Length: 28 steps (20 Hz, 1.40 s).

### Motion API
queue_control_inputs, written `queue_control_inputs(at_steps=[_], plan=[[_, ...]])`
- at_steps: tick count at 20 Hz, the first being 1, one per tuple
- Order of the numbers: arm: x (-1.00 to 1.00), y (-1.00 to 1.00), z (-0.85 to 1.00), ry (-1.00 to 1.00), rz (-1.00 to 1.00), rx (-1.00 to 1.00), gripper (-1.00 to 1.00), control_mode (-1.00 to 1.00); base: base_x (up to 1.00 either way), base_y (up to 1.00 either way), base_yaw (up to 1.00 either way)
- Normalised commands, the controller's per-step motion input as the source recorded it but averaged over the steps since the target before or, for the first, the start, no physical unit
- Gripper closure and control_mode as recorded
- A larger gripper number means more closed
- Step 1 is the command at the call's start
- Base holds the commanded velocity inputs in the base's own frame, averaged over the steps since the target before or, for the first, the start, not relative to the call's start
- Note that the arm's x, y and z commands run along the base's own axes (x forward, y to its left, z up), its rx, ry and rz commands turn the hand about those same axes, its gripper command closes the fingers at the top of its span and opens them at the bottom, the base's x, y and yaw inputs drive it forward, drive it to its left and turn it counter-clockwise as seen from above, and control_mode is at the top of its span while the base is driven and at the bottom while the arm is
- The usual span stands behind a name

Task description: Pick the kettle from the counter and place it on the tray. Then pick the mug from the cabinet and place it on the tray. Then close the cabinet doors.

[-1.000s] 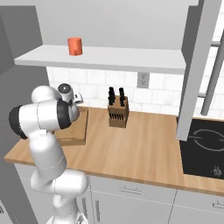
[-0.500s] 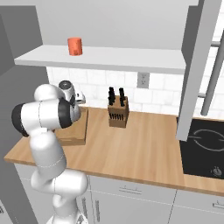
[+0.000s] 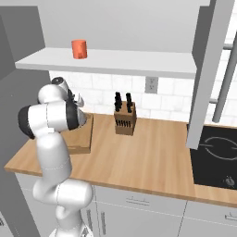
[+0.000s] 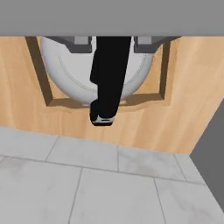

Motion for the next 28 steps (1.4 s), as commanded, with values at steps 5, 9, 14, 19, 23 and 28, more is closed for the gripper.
queue_control_inputs(at_steps=[5, 9, 14, 19, 23, 28], plan=[[-0.02, 0.09, -0.13, 0.0, -0.07, 0.0, -1.0, -1.0, 0.0, 0.0, 0.0], [0.0, 0.0, -0.09, 0.0, -0.06, 0.0, -1.0, -1.0, 0.0, 0.0, 0.0], [-0.03, 0.0, -0.01, 0.0, -0.03, 0.0, -1.0, -1.0, 0.0, 0.0, 0.0], [-0.23, -0.12, 0.0, 0.0, 0.0, 0.0, -1.0, -1.0, 0.0, 0.0, 0.0], [-0.29, -0.23, 0.0, 0.0, -0.02, 0.0, -1.0, -1.0, 0.0, 0.0, 0.0], [-0.17, -0.14, 0.0, 0.0, 0.0, 0.0, -1.0, -1.0, 0.0, 0.0, 0.0]])
